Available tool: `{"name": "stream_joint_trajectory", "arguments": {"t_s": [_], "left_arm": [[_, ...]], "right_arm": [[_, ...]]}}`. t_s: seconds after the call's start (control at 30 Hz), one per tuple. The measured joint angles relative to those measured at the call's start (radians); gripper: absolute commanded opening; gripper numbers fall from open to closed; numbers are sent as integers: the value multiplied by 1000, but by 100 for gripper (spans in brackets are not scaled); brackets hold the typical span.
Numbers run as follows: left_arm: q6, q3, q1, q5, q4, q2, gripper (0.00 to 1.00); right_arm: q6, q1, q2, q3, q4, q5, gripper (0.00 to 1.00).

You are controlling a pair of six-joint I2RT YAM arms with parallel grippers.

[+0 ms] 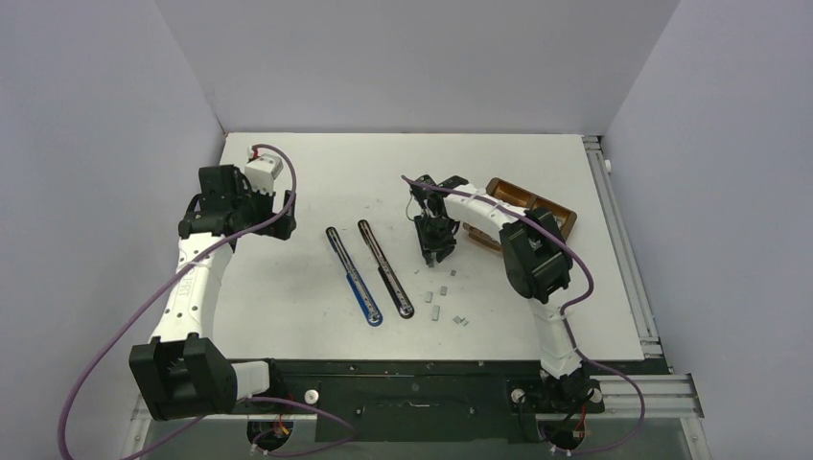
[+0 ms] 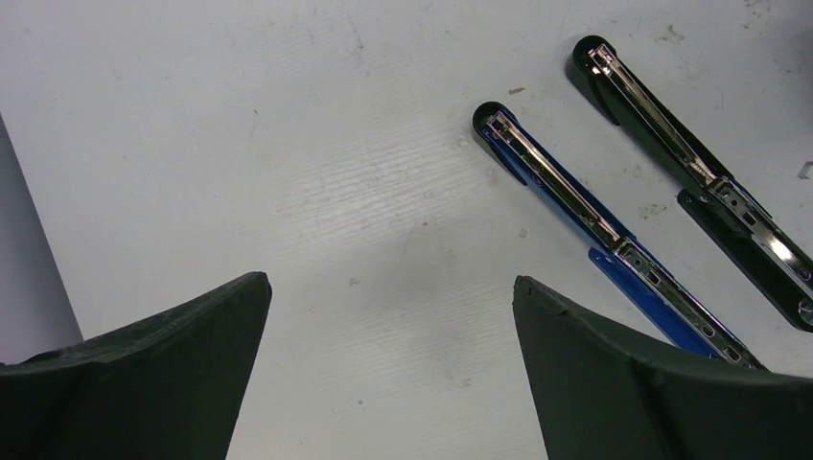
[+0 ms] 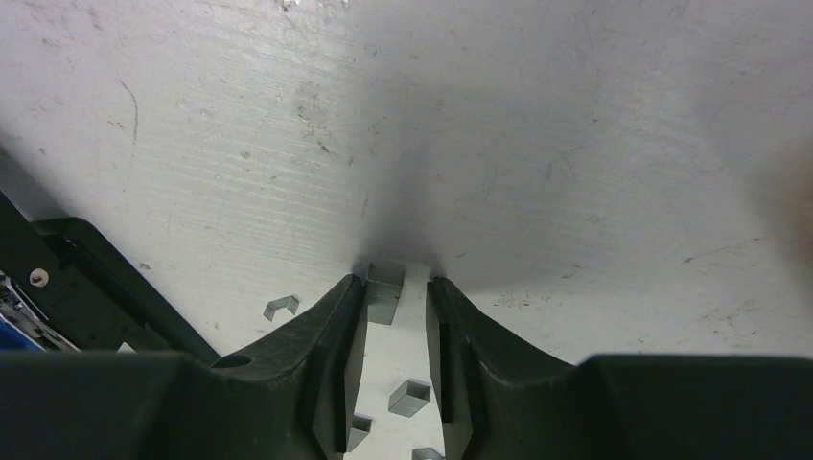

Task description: Load the staples into the stapler

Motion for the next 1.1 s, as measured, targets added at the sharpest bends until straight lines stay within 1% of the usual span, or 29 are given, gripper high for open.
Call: {"name": "stream_joint_trajectory", "arguments": {"t_s": [0.63, 0.73, 0.77, 0.87, 0.97, 1.1], "left_arm": [[23, -38, 14, -1, 32, -3, 96], [23, -41, 23, -2, 35, -3, 96], [23, -41, 25, -2, 35, -3, 96], [24, -41, 27, -2, 37, -3, 96], [24, -41, 30, -1, 37, -3, 96], [24, -41, 31, 0, 37, -3, 96]], "right_arm": [[23, 24, 29, 42, -30, -2, 18], [23, 24, 29, 43, -31, -2, 18], [23, 24, 29, 43, -31, -2, 18], [22, 24, 29, 43, -32, -1, 26], [22, 27, 32, 50, -36, -2, 29], [18, 34, 40, 64, -47, 7, 29]]}}
